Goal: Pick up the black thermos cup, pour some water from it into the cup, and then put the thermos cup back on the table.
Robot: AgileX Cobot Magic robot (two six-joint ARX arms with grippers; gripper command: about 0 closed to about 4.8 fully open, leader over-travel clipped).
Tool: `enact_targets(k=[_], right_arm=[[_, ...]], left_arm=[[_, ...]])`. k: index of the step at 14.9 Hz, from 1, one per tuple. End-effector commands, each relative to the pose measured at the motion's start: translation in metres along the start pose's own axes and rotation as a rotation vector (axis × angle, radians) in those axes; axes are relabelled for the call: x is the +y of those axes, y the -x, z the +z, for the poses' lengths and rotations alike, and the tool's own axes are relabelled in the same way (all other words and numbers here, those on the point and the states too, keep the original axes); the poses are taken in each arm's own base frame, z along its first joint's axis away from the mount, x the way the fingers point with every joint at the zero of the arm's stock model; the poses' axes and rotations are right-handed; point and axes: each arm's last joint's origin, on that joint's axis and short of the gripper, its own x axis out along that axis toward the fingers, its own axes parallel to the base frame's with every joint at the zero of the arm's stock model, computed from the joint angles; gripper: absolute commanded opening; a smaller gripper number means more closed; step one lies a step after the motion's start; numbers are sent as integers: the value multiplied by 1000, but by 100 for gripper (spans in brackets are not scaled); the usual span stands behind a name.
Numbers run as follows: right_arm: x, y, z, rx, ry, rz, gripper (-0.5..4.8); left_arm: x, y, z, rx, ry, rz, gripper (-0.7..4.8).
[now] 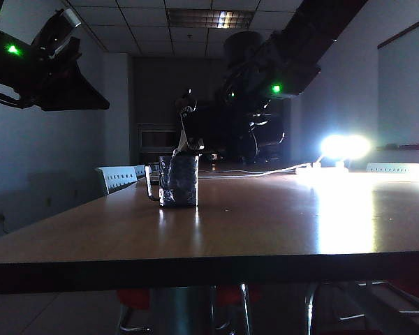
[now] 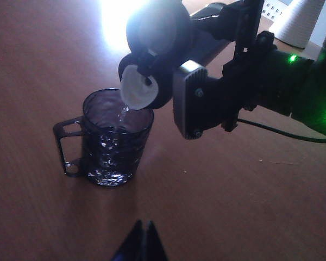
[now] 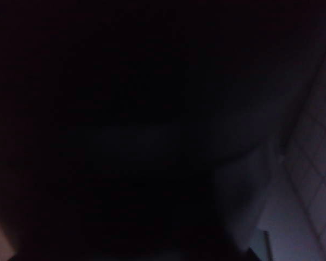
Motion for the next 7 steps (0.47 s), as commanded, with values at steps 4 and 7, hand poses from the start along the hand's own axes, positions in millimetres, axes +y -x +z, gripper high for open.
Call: enact_targets(k=[4,7], right_arm=[[-16,3,-2,11,7,-76,198],[-16,3,-2,11,19,-77,198]], left_arm=[[-1,1,2,-1,-2,-9,-6],[-1,1,2,-1,-2,-9,-6]])
